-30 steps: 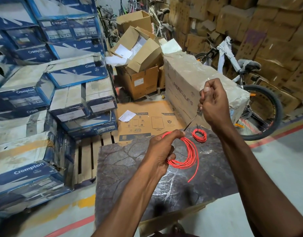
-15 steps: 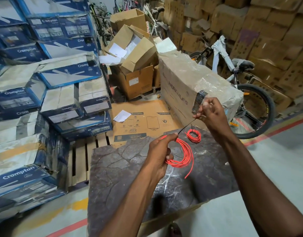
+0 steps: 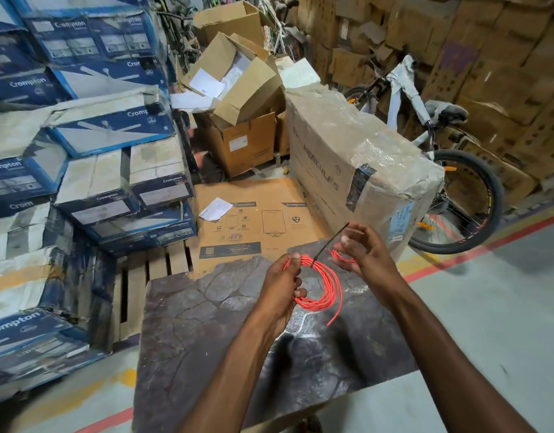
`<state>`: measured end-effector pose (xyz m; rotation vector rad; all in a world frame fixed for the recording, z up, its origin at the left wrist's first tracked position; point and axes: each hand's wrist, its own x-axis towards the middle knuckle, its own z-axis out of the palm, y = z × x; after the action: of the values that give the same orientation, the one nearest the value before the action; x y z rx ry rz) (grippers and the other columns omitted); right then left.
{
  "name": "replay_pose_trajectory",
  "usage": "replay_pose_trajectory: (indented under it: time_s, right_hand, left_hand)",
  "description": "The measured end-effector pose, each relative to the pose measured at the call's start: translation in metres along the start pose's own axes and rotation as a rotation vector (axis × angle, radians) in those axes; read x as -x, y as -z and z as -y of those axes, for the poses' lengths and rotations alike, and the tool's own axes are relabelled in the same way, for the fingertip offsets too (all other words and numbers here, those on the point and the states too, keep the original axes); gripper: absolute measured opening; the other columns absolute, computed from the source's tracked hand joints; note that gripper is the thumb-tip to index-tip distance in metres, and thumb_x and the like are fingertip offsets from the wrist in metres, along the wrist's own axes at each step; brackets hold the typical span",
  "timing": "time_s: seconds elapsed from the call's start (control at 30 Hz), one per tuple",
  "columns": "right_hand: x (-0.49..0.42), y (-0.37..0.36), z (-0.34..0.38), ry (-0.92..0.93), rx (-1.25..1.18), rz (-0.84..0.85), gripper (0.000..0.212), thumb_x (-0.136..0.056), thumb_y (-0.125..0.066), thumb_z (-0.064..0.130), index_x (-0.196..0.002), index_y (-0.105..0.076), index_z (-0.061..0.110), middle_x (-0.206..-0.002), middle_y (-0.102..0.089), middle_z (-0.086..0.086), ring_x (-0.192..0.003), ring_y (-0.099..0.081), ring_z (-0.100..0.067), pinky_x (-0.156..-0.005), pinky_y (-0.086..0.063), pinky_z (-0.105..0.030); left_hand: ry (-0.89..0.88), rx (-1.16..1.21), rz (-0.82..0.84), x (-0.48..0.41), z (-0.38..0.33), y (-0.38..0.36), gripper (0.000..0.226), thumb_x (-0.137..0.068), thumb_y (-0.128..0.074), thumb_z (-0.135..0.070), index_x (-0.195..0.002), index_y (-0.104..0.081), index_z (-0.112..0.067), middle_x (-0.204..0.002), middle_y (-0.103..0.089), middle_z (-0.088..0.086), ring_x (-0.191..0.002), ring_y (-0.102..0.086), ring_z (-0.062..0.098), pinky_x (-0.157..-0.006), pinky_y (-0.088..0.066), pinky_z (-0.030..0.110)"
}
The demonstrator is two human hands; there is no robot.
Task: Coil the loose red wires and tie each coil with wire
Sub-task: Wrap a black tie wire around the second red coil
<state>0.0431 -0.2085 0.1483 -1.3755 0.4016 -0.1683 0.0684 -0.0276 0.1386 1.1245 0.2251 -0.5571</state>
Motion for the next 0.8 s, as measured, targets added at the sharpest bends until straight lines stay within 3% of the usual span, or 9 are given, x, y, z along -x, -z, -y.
replay_pose_trajectory:
  time_s: [0.1,0.2,0.3,0.43,0.53,0.6,0.73,0.8]
  right_hand:
    - [-0.004,0.007,-0.008,-0.061,0.083,0.009,0.046,-0.097,-0.068,0.021,-0.139,-0.049,0.027,-0.129,-0.060,-0.010,-0.108,-0.073,-0.025,-0.084,-0.063,-0.036]
    - [-0.005,0.011,-0.019,-0.116,0.175,0.118,0.055,-0.096,-0.070,0.025,-0.142,-0.043,0.035,-0.118,-0.069,-0.008,-0.097,-0.076,-0.011,-0.081,-0.064,-0.030]
    - [-0.017,0.017,-0.036,-0.115,0.178,0.184,0.059,-0.090,-0.077,0.018,-0.138,-0.045,0.032,-0.116,-0.075,-0.009,-0.101,-0.076,-0.025,-0.085,-0.063,-0.039]
    - [-0.041,0.026,-0.053,-0.039,0.274,0.164,0.047,-0.084,-0.081,0.005,-0.122,-0.057,0.021,-0.100,-0.078,-0.006,-0.087,-0.074,-0.015,-0.076,-0.059,-0.028]
    - [-0.059,0.030,-0.069,0.017,0.345,0.118,0.032,-0.084,-0.079,-0.003,-0.110,-0.065,0.008,-0.103,-0.077,-0.009,-0.087,-0.072,-0.009,-0.078,-0.057,-0.028]
    - [-0.070,0.033,-0.081,0.054,0.389,0.084,0.025,-0.085,-0.078,-0.003,-0.103,-0.071,0.013,-0.104,-0.078,-0.003,-0.091,-0.073,-0.008,-0.082,-0.057,-0.030]
    - [-0.084,0.034,-0.098,0.101,0.458,0.009,0.032,-0.088,-0.076,0.001,-0.095,-0.076,0.032,-0.096,-0.080,0.008,-0.093,-0.076,-0.009,-0.088,-0.060,-0.033]
    - [-0.092,0.034,-0.105,0.125,0.483,-0.018,0.033,-0.089,-0.075,0.002,-0.097,-0.074,0.034,-0.100,-0.079,0.009,-0.096,-0.075,-0.007,-0.091,-0.059,-0.033]
  left_hand:
    - [-0.005,-0.011,-0.020,-0.020,0.008,-0.001,0.013,-0.103,-0.058,-0.019,-0.096,-0.065,-0.012,-0.070,-0.050,-0.007,-0.055,-0.033,0.005,-0.043,-0.030,0.017]
    - [0.002,-0.012,-0.044,-0.043,0.018,-0.003,0.015,-0.102,-0.060,-0.021,-0.094,-0.067,-0.011,-0.072,-0.049,-0.003,-0.056,-0.037,0.005,-0.043,-0.032,0.017]
    - [0.022,-0.010,-0.057,-0.064,0.027,-0.006,0.016,-0.102,-0.059,-0.023,-0.092,-0.067,-0.012,-0.070,-0.049,-0.002,-0.056,-0.038,0.006,-0.044,-0.034,0.018]
    - [0.051,-0.040,-0.026,-0.086,0.038,-0.006,0.019,-0.103,-0.057,-0.026,-0.096,-0.070,-0.014,-0.068,-0.063,-0.008,-0.056,-0.045,0.005,-0.053,-0.041,0.024]
    - [0.047,-0.039,-0.025,-0.101,0.046,-0.004,0.022,-0.105,-0.053,-0.025,-0.102,-0.069,-0.009,-0.074,-0.063,-0.002,-0.061,-0.050,0.008,-0.060,-0.050,0.027]
    - [0.040,-0.041,-0.017,-0.109,0.050,-0.001,0.020,-0.107,-0.049,-0.017,-0.105,-0.066,-0.007,-0.079,-0.063,0.002,-0.066,-0.057,0.011,-0.069,-0.055,0.030]
    - [0.001,-0.206,-0.086,-0.126,0.062,0.005,0.020,-0.102,-0.056,-0.005,-0.105,-0.073,-0.014,-0.094,-0.074,0.009,-0.083,-0.069,0.020,-0.083,-0.059,0.038]
    - [0.002,-0.206,-0.140,-0.136,0.069,0.009,0.017,-0.097,-0.063,-0.003,-0.105,-0.075,-0.011,-0.093,-0.075,0.014,-0.082,-0.071,0.023,-0.080,-0.062,0.037]
